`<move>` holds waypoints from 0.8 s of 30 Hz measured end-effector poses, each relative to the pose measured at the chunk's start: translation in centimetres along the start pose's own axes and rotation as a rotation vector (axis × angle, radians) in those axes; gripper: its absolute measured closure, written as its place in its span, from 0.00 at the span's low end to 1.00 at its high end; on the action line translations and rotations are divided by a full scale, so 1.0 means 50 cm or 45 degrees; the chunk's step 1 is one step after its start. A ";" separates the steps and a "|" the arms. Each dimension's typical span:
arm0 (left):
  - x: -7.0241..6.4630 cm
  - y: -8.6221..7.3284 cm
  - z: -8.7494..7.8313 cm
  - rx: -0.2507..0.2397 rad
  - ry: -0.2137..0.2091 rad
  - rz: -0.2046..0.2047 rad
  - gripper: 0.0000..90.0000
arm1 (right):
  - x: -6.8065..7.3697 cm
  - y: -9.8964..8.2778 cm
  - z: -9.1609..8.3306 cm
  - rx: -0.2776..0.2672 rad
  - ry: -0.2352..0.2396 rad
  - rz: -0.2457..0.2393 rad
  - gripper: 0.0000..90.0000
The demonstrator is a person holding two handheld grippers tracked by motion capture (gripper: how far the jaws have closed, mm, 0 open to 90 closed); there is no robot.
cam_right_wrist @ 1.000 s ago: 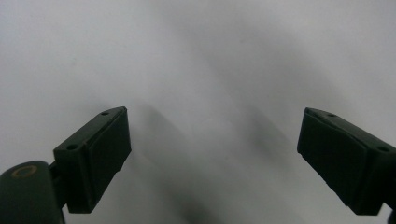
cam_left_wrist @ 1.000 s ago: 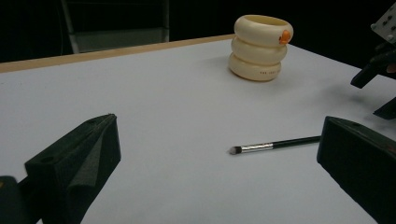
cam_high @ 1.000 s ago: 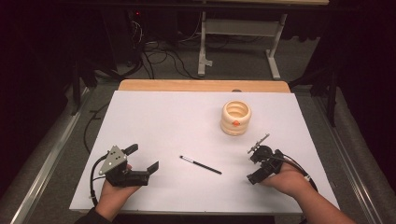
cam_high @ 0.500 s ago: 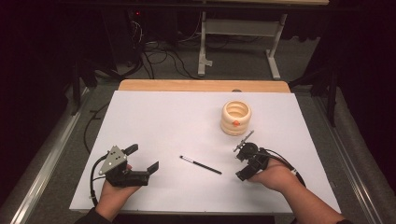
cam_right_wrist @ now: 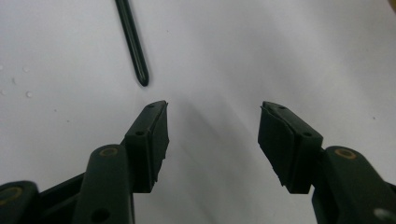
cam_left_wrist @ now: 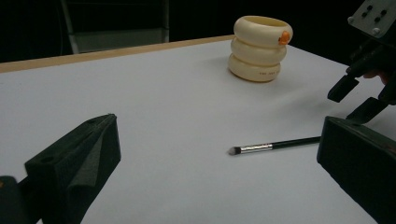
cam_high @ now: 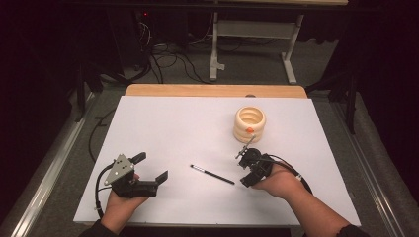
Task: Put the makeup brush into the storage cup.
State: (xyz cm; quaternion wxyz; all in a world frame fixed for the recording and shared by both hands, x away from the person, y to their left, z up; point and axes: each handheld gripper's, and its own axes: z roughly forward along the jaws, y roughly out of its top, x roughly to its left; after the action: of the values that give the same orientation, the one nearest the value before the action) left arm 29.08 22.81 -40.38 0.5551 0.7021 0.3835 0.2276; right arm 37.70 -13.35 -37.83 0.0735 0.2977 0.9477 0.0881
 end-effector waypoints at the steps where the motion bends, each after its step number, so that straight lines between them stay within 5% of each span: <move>1: 0.000 0.000 0.000 0.000 0.000 0.000 0.00 | 0.000 0.000 0.000 0.000 0.000 0.000 0.51; 24: 0.000 0.000 0.001 0.001 -0.002 -0.004 0.00 | 0.054 0.077 0.019 0.038 0.036 -0.163 0.72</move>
State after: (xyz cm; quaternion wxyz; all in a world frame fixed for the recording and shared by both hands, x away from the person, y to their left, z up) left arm 29.12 22.80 -40.40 0.5554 0.7020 0.3842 0.2262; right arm 37.81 -8.59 -38.17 0.0614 0.2364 0.9669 0.0734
